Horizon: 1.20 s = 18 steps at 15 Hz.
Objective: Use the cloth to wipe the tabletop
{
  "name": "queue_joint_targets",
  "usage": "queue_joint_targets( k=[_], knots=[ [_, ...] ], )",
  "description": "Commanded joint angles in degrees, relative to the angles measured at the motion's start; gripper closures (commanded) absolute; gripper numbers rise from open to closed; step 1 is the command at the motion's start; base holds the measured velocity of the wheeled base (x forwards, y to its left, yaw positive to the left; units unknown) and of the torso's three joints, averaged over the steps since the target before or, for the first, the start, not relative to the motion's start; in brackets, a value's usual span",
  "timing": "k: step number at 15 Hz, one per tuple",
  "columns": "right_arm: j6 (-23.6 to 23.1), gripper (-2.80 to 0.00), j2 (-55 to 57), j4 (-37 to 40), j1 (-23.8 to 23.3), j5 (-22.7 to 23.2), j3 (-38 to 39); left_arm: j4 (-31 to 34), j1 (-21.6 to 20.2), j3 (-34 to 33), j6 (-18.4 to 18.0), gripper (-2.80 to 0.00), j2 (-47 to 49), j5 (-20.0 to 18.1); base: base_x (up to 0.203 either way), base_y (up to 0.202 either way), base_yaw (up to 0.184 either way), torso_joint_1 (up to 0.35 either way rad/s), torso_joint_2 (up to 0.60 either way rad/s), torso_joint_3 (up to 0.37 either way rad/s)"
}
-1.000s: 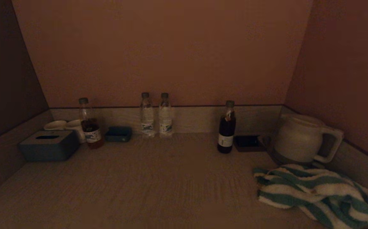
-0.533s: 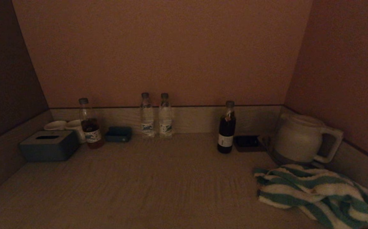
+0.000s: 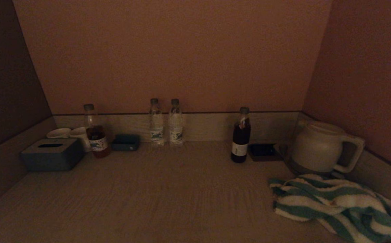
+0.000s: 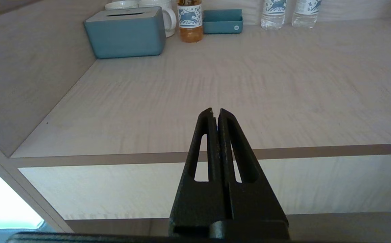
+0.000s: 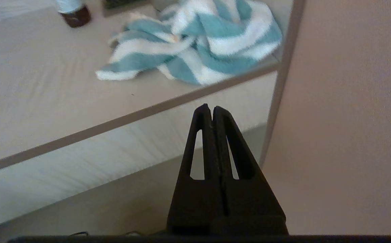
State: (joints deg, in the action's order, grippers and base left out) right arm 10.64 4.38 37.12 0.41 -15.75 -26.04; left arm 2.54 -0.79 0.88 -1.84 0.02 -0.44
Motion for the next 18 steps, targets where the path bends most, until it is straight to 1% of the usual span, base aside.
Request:
queue_joint_targets(
  k=[1, 2, 4, 5, 7, 8, 12, 14, 15, 18],
  knots=[
    [-5.5, 0.00, -4.2, -0.1, 0.0, 5.4, -0.1, 0.0, -0.1, 0.0, 0.0, 0.00, 0.1, 0.0, 0.000, 0.000, 0.000, 0.000, 0.00, 0.000],
    [-5.7, 0.00, -4.2, -1.1, 0.0, 5.6, -0.3, 0.0, -0.1, 0.0, 0.0, 0.00, 0.0, 0.0, 0.000, 0.000, 0.000, 0.000, 0.00, 0.000],
    [-7.3, 0.00, -4.2, -9.1, 0.0, 6.9, -1.1, 0.0, -0.1, 0.0, 0.0, 0.00, 0.0, 0.0, 0.000, 0.000, 0.000, 0.000, 0.00, 0.000],
    [-9.2, 0.00, -4.3, -10.1, 0.0, 7.5, -1.6, 0.0, -0.1, 0.0, 0.0, 0.00, 0.1, 0.0, 0.000, 0.000, 0.000, 0.000, 0.00, 0.000],
    [-10.8, 0.00, -4.2, -12.0, 0.0, 7.6, -2.1, 0.0, -0.1, 0.0, 0.0, 0.00, 0.1, 0.0, 0.000, 0.000, 0.000, 0.000, 0.00, 0.000],
    [-10.9, 0.00, -4.2, -13.7, 0.0, 7.6, -2.2, 0.0, 0.0, 0.0, 0.0, 0.00, 0.1, 0.0, 0.000, 0.000, 0.000, 0.000, 0.00, 0.000],
    [-10.9, 0.00, -4.2, -14.9, 0.0, 7.9, -1.7, 0.0, 0.0, 0.0, 0.0, 0.00, 0.1, 0.0, 0.000, 0.000, 0.000, 0.000, 0.00, 0.000],
    [-11.4, 0.00, -4.2, -24.7, 0.0, 8.5, 1.5, 0.0, 0.0, 0.0, 0.0, 0.00, 0.0, 0.0, 0.000, 0.000, 0.000, 0.000, 0.00, 0.000],
    [-12.5, 0.00, -4.2, -26.1, 0.0, 8.7, 2.0, 0.0, -0.1, 0.0, 0.0, 0.00, 0.1, 0.0, 0.000, 0.000, 0.000, 0.000, 0.00, 0.000],
    [-13.6, 0.00, -4.3, -26.4, 0.0, 8.7, 2.1, 0.0, -0.1, 0.0, 0.0, 0.00, 0.1, 0.0, 0.000, 0.000, 0.000, 0.000, 0.00, 0.000]
  ],
)
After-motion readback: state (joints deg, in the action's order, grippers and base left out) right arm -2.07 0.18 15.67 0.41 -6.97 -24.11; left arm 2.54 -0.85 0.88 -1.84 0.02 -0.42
